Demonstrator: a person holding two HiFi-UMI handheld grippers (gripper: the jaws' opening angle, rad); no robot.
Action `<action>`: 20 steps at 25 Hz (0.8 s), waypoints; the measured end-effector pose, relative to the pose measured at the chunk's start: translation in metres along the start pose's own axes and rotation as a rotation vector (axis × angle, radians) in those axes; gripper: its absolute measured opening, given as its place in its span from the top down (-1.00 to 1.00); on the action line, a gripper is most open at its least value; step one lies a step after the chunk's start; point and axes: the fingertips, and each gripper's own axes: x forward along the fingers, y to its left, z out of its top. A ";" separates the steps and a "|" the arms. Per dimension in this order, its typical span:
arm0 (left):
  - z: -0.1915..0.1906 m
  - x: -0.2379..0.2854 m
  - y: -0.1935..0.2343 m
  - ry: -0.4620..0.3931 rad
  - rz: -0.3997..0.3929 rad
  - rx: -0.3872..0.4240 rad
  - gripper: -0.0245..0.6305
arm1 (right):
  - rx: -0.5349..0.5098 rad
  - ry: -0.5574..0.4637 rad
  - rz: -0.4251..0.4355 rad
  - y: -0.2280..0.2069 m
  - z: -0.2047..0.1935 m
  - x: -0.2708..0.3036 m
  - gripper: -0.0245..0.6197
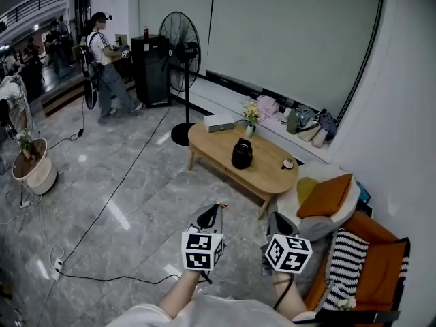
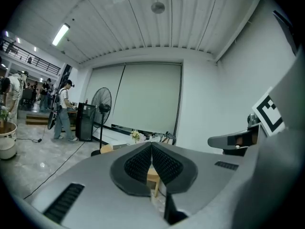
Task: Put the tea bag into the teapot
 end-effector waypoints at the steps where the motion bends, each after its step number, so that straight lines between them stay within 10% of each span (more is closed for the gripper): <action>1: 0.000 0.001 0.001 0.002 -0.005 0.002 0.88 | 0.012 0.002 0.000 0.001 -0.001 0.002 0.82; 20: -0.019 0.047 0.015 0.054 -0.034 -0.020 0.88 | 0.069 0.084 -0.065 -0.022 -0.021 0.044 0.82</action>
